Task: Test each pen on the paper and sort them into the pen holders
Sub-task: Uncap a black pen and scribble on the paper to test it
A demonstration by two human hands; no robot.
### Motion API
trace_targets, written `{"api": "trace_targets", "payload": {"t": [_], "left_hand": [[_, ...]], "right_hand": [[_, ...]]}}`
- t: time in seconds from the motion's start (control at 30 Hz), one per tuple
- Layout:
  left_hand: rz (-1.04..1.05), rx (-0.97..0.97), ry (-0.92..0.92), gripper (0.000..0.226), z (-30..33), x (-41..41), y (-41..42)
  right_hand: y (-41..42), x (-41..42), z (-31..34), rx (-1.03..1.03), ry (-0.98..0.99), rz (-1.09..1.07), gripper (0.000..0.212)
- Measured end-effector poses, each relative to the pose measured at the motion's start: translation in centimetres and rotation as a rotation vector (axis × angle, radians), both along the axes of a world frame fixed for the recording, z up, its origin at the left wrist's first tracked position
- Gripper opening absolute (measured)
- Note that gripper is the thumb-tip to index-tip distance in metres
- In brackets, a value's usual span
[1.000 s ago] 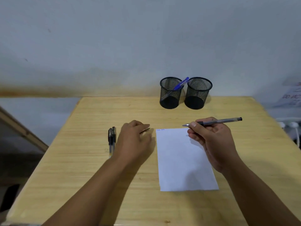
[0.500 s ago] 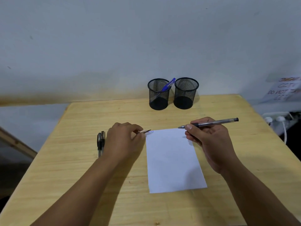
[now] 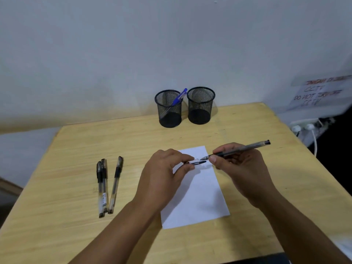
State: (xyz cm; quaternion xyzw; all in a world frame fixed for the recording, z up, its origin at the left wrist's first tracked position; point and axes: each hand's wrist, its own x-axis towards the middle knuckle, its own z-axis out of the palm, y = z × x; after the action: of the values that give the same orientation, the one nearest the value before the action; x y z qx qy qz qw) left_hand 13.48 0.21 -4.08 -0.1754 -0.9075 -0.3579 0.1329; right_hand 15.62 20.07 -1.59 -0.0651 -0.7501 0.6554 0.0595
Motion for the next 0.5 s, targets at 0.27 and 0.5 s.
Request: {"api": "trace_targets", "payload": {"t": [0.27,0.5], "left_hand": [[-0.073,-0.053,0.021,0.013,-0.2,0.3,1.8],[-0.196,-0.076,0.043,0.011,0.2,0.7,4.8]], "right_hand": [[1.0,1.2,-1.0,-0.031,-0.052,-0.037,0.006],[2.4,2.8,-2.0,-0.074,-0.041,-0.120,0.003]]}}
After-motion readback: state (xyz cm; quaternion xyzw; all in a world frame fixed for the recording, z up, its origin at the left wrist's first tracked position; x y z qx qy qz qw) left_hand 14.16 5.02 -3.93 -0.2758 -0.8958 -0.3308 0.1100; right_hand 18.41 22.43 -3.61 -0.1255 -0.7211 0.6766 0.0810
